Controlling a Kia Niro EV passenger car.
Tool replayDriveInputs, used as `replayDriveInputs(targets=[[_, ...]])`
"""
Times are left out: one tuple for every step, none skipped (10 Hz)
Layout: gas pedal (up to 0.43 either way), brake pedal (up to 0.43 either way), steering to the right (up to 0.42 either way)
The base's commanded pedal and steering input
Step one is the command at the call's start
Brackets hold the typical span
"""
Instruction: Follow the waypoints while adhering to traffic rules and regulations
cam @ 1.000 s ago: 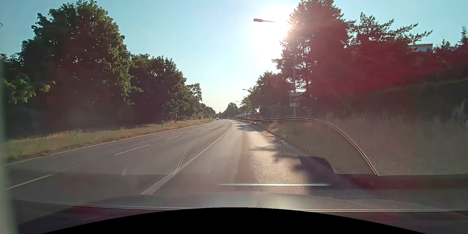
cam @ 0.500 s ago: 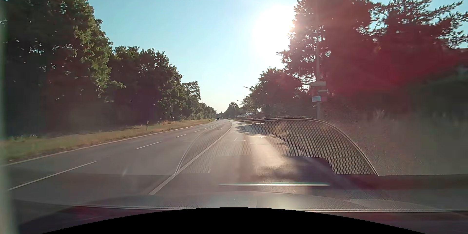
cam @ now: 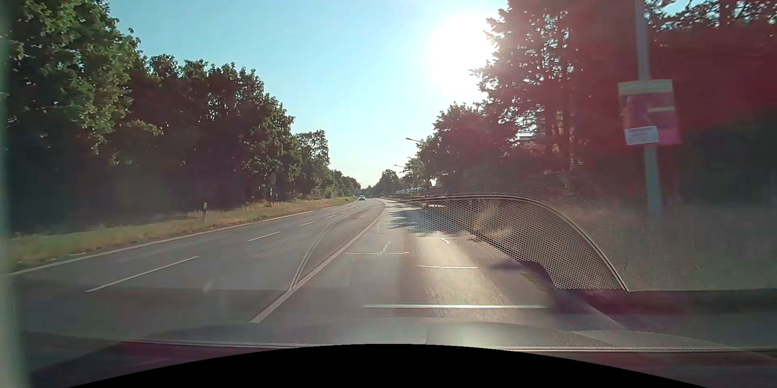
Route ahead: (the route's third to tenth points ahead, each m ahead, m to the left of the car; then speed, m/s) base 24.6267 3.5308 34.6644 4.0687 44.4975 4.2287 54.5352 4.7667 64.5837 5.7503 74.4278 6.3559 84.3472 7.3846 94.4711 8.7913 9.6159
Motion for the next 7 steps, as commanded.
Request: replayDriveInputs(targets=[[0.228,0.000,-0.009],[0.228,0.000,-0.011],[0.228,0.000,-0.013],[0.228,0.000,-0.013],[0.228,0.000,-0.012],[0.220,0.000,-0.011],[0.197,0.000,-0.009]])
